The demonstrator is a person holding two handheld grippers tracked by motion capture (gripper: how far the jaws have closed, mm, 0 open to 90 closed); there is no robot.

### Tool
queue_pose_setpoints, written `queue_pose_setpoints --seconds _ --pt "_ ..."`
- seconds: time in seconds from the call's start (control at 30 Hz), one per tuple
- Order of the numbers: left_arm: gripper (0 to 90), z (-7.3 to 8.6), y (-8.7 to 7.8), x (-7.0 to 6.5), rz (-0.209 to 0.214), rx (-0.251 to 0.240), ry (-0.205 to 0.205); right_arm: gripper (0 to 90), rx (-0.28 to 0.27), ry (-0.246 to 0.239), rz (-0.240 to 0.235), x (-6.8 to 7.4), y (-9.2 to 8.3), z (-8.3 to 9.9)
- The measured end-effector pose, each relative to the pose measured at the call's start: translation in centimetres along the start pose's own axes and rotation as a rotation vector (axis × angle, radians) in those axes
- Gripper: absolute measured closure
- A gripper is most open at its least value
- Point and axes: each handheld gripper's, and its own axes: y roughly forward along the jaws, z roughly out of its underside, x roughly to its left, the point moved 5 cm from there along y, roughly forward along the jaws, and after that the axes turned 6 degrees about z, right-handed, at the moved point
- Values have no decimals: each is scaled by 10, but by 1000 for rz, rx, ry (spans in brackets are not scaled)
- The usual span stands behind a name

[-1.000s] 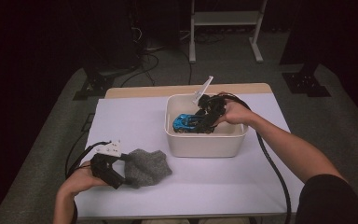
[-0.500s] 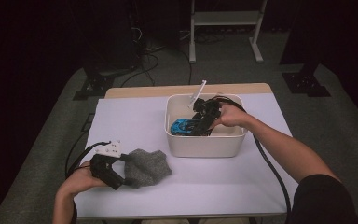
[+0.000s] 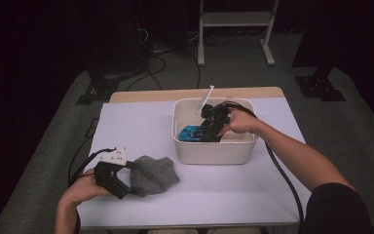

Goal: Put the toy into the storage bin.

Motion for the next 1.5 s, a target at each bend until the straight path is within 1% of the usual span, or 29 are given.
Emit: queue_pose_setpoints --seconds 0.13,0.33,0.4,0.47,0.57,0.67,0.73,0.77,0.87,1.0,1.1,1.13,1.17,1.2,1.23,1.37,1.43,1.5 --pt "90 1 0 0 2 1 -3 252 13 -3 1 1 2 0" --pt "91 1 -2 0 -1 -1 -2 252 9 -5 3 2 2 0" --pt "91 1 -2 0 -1 -2 -1 265 8 -2 5 2 1 0" --pt "90 1 -1 0 1 1 -2 265 22 -12 19 2 4 1" --pt "90 2 -1 -1 5 4 -2 264 58 -23 37 3 8 3" --pt "90 2 -2 -1 -1 -1 -7 264 48 -15 18 4 8 2" --pt "90 2 -2 -1 0 3 -3 263 60 -16 29 4 9 3" --pt "90 3 -2 -1 0 2 -2 262 70 -14 25 4 10 4" --pt "91 3 -3 -1 -2 3 -6 262 88 -30 30 7 12 5" --pt "90 3 -3 -3 0 -2 -8 262 96 -27 31 8 13 5" --pt "91 3 -3 -3 1 -3 -7 259 102 -34 38 9 14 6" --pt "90 4 -3 -3 2 -4 -7 258 90 -38 44 9 13 5" --pt "91 4 -3 -3 3 -4 -7 277 71 -31 43 9 11 4" --pt "90 4 -3 -3 3 -4 -11 296 39 -15 21 8 7 1" --pt "91 4 -2 -3 4 -3 -11 294 14 -6 14 7 3 -1" --pt "90 3 -2 -3 9 3 -5 269 13 -5 21 6 0 -1" --pt "90 3 -2 -3 7 2 -2 269 12 5 17 7 -1 0" --pt "91 3 -2 -3 7 3 -2 270 2 5 19 7 -2 0"
